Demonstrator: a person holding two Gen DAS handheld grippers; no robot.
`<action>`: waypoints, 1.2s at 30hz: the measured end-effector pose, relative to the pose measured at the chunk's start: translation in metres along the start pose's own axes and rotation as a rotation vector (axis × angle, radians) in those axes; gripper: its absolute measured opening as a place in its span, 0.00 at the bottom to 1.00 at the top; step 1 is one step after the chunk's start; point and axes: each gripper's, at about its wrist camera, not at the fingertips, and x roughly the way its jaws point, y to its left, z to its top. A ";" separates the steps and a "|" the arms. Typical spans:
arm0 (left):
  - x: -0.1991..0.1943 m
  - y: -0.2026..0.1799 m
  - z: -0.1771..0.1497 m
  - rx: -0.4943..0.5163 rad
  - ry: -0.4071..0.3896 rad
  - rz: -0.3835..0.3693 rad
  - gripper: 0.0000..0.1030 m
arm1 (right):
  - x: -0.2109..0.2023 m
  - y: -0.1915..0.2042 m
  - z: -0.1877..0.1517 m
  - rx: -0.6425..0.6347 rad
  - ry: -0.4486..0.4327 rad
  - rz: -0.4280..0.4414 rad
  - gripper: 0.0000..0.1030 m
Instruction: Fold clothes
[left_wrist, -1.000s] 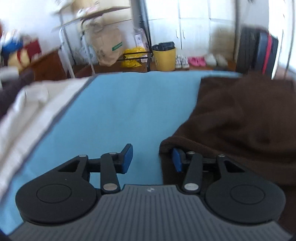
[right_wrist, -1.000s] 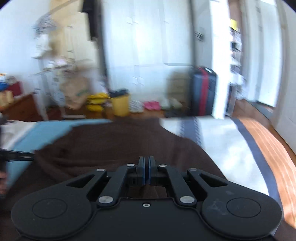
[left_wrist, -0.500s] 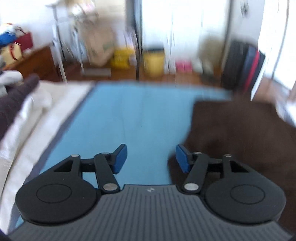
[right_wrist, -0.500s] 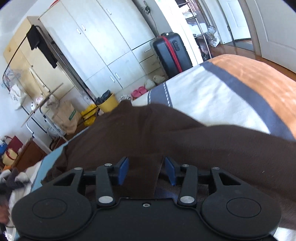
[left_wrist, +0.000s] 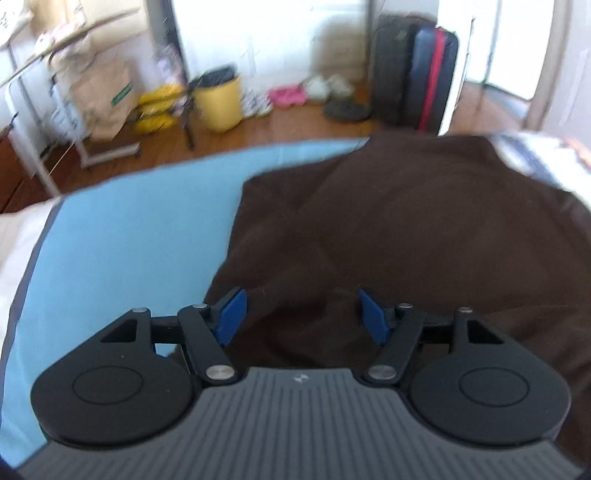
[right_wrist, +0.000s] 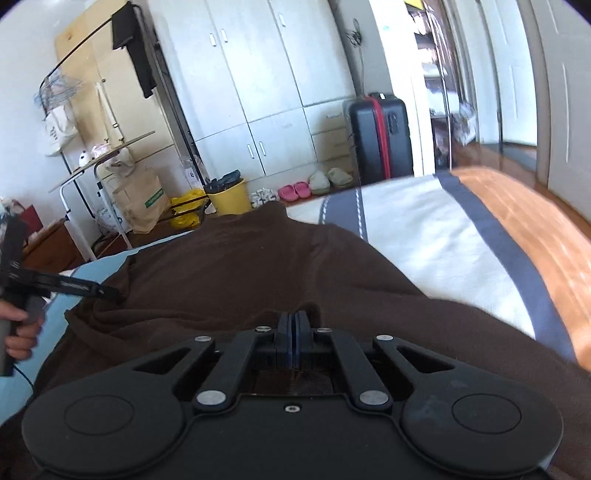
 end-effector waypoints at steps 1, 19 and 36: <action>0.002 -0.003 -0.002 0.019 0.009 -0.007 0.65 | 0.002 -0.005 -0.001 0.033 0.013 0.007 0.10; -0.012 0.050 0.006 -0.158 -0.115 -0.040 0.09 | -0.001 0.036 -0.006 -0.177 -0.118 -0.031 0.07; -0.022 0.087 0.085 -0.239 -0.216 0.187 0.14 | 0.054 0.061 0.082 -0.240 -0.055 0.004 0.10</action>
